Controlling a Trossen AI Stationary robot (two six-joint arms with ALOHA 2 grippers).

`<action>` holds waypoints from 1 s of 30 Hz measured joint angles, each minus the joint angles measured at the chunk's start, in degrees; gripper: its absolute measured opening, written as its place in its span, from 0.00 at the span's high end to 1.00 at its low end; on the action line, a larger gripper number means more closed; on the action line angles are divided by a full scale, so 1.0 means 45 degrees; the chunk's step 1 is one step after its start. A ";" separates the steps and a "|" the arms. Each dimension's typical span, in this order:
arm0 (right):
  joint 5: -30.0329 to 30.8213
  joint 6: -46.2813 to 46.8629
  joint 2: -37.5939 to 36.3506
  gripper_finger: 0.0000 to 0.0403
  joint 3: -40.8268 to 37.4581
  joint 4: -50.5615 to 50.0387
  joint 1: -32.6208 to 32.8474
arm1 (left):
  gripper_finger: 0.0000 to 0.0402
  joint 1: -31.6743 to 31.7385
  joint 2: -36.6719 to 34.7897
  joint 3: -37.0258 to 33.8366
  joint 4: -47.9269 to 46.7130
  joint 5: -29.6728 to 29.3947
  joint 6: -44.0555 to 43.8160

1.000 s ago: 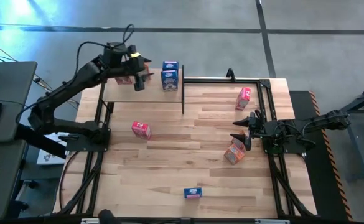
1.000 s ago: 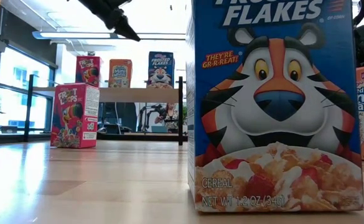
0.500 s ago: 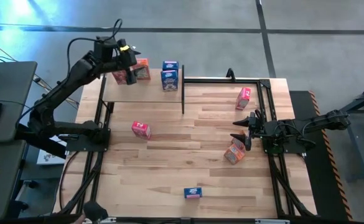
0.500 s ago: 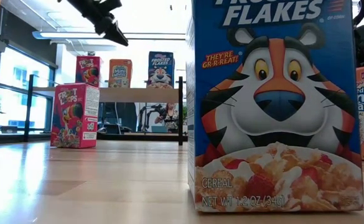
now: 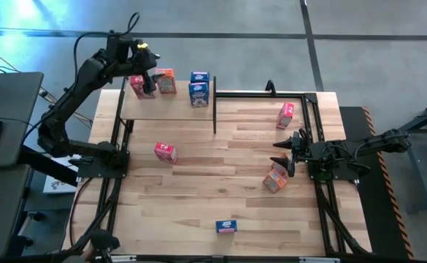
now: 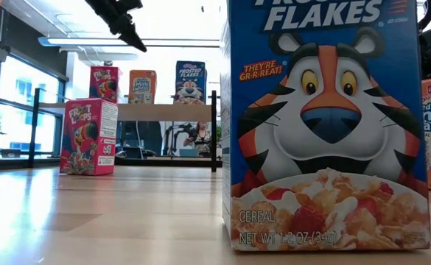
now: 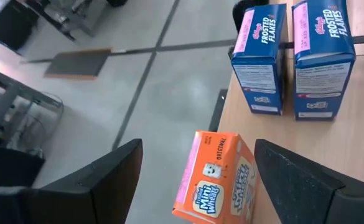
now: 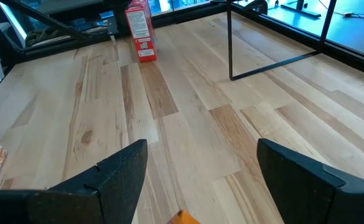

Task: Stack cereal on shelf
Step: Adjust the orange cereal box on the the shelf

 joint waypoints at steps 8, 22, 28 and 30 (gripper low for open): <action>0.0005 0.0000 -0.0005 0.27 0.0000 -0.0010 0.0000 | 0.25 0.0053 0.1832 0.2598 -0.2631 0.0026 0.0130; 0.0035 -0.0002 -0.0002 0.27 0.0000 -0.0015 -0.0002 | 0.25 0.0284 0.3997 0.4328 -0.4843 0.0034 0.1205; 0.0058 0.0000 -0.0004 0.27 0.0000 -0.0015 -0.0004 | 0.25 0.0310 0.4310 0.4328 -0.4884 0.0032 0.1209; 0.0057 0.0000 -0.0002 0.27 0.0000 -0.0015 -0.0003 | 0.25 0.0310 0.4379 0.4328 -0.4884 0.0034 0.1212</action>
